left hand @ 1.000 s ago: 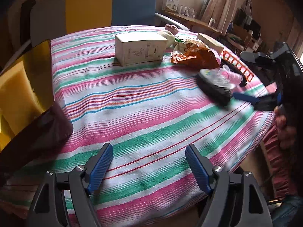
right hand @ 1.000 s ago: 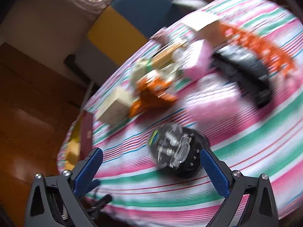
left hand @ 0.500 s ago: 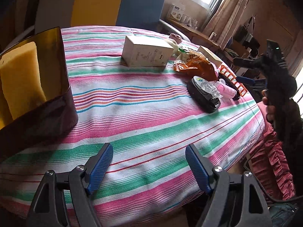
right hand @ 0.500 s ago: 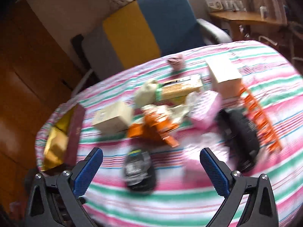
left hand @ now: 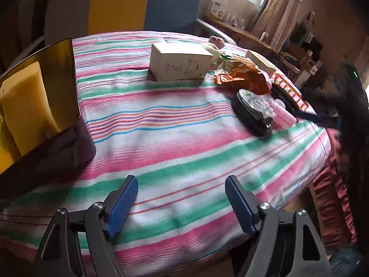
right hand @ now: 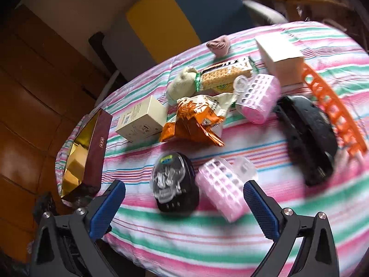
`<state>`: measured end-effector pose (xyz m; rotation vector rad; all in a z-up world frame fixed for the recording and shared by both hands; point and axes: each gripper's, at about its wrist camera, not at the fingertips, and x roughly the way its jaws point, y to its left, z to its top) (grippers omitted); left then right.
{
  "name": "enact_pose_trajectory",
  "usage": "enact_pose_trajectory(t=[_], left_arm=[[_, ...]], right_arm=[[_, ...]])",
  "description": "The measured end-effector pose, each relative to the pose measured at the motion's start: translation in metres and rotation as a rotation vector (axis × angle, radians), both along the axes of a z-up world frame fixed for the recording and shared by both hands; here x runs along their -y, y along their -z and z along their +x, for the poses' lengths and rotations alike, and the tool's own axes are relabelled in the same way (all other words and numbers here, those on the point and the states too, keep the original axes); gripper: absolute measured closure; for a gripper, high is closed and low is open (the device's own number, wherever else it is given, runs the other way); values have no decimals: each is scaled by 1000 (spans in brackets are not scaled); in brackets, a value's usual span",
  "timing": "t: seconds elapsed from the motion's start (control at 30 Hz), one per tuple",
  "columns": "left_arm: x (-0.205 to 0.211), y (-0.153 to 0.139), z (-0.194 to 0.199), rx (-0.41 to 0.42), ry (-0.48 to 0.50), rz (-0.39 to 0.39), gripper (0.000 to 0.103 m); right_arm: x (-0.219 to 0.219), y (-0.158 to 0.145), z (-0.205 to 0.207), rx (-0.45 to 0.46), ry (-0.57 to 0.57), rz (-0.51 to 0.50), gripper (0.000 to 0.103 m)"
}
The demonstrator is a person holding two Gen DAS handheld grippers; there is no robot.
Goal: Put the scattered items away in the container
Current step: 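Move both tools back toward the remaining items on the table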
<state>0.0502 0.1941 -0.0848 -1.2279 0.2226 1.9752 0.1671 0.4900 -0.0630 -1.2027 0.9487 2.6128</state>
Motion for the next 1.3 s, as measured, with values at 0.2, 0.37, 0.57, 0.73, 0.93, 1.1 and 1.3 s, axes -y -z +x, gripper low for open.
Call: enact_pose_trajectory(t=[0.2,0.37,0.57,0.73,0.93,1.1,1.3], left_arm=[[-54,-30,-14,47,43,83,25],[-110,-33,-20,143,59,90,25],[-156,-19,-21,167,40,17,25],[-171,-2,-28,218,-10,-17,25],[-173,10,-21,159,15,-109,28],[-151,7,-15,91,74,-150,28],[-104,4,-22,81,76,-157,32]], right_arm=[[10,14,31,129,58,223,0],[12,26,37,157,47,263,0],[6,32,40,137,53,237,0],[1,33,43,114,56,225,0],[-3,33,47,83,72,221,0],[-6,34,51,56,85,218,0],[6,36,53,57,98,263,0]])
